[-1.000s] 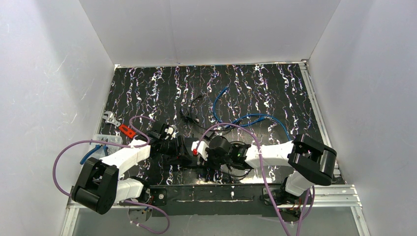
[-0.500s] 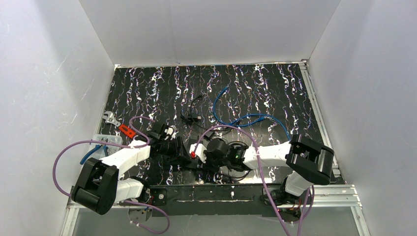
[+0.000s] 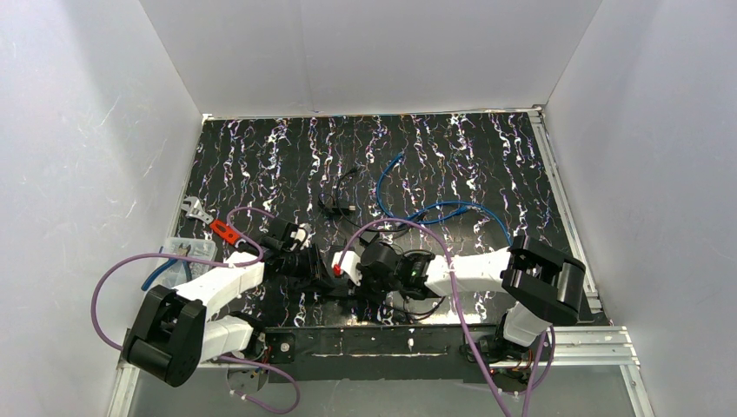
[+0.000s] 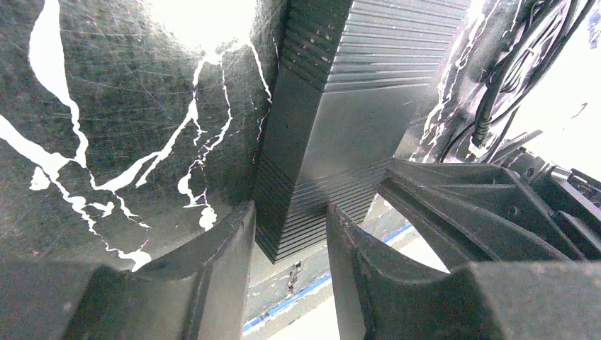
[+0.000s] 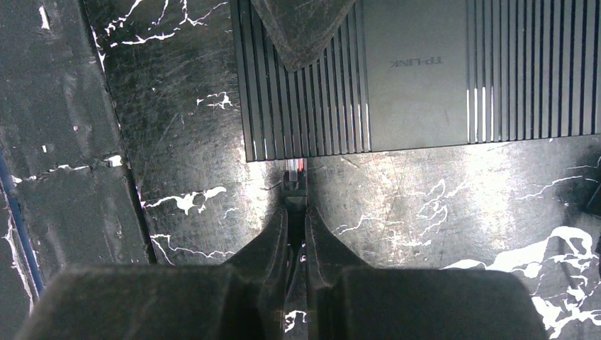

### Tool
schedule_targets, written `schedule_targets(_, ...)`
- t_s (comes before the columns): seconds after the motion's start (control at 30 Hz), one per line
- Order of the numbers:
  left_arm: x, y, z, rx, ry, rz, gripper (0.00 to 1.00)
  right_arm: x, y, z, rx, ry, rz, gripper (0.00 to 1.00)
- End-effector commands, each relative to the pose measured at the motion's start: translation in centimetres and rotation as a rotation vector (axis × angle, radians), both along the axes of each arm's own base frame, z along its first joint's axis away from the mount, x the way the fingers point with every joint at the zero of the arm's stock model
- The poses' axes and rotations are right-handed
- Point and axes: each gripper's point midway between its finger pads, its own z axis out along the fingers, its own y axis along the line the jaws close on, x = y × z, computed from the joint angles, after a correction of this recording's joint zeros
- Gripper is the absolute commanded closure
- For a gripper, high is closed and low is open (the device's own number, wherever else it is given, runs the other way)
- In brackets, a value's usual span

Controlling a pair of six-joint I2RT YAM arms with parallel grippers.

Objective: Insert the plug into the switch port
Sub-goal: Insert the connector into the switch port.

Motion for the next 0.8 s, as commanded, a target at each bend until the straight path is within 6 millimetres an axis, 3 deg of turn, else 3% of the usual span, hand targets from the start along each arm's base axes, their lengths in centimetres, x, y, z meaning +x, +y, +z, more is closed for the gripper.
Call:
schedule_targets(0.0,-1.7,-1.5,0.8,-0.077,0.046,-0.056,0.66,1.0,4.6,5.0,0.192,-0.076,0.045,0.99)
schedule_targets(0.3,-1.9,-1.7,0.9,-0.084,0.045,-0.071,0.69,1.6,7.2,7.8,0.270,-0.087,0.062,0.99)
schedule_targets(0.77,-1.8,-2.1,2.5,-0.136,-0.012,-0.065,0.71,2.7,7.7,9.3,0.302,-0.160,0.088,0.99)
